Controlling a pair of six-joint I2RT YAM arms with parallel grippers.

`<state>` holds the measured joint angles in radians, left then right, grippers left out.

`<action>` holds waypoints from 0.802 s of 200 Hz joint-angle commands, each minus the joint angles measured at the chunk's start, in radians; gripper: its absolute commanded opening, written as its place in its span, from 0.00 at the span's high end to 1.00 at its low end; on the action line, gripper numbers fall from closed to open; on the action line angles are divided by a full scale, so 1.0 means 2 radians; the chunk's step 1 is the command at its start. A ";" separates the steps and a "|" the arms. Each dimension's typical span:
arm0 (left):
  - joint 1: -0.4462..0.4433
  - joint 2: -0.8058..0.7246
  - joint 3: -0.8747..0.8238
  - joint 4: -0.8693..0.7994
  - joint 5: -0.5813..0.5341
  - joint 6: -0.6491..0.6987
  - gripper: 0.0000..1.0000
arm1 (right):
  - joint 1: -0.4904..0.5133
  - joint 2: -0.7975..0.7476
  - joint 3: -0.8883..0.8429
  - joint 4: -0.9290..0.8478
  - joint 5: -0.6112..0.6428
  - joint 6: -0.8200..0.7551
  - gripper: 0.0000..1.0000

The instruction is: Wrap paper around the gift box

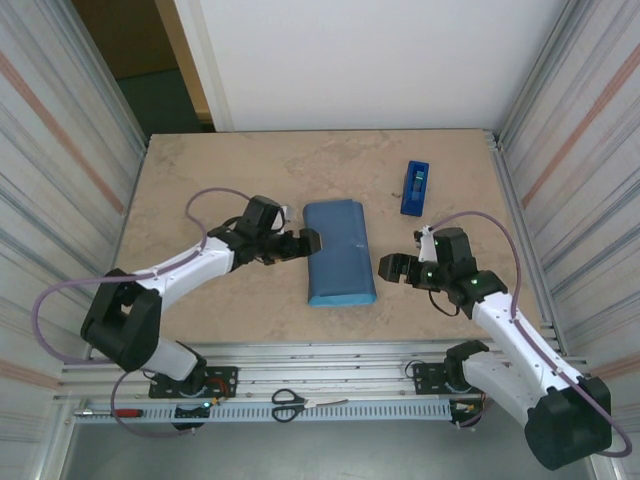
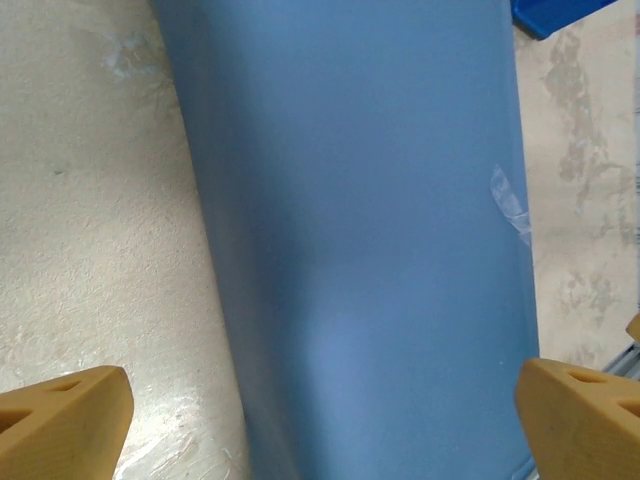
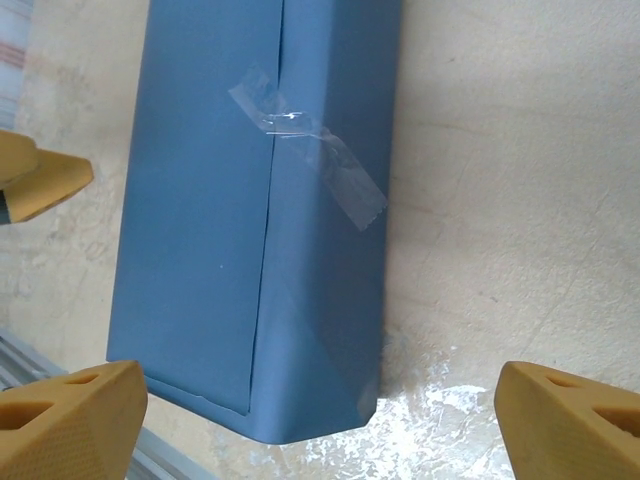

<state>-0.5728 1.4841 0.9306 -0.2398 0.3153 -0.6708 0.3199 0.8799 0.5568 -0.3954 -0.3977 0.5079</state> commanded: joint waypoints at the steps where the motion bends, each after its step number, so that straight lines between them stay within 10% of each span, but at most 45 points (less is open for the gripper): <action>1: -0.008 0.021 0.033 -0.029 -0.018 0.003 0.02 | 0.003 0.010 -0.003 0.000 -0.027 -0.013 0.12; 160: -0.021 0.153 0.121 -0.077 -0.041 0.019 0.01 | 0.006 0.052 0.011 -0.006 -0.033 -0.033 0.15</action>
<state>-0.6109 1.7615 1.1568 -0.3695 0.2489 -0.6514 0.3218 0.9813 0.5571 -0.3962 -0.4435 0.4622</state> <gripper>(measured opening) 0.986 0.855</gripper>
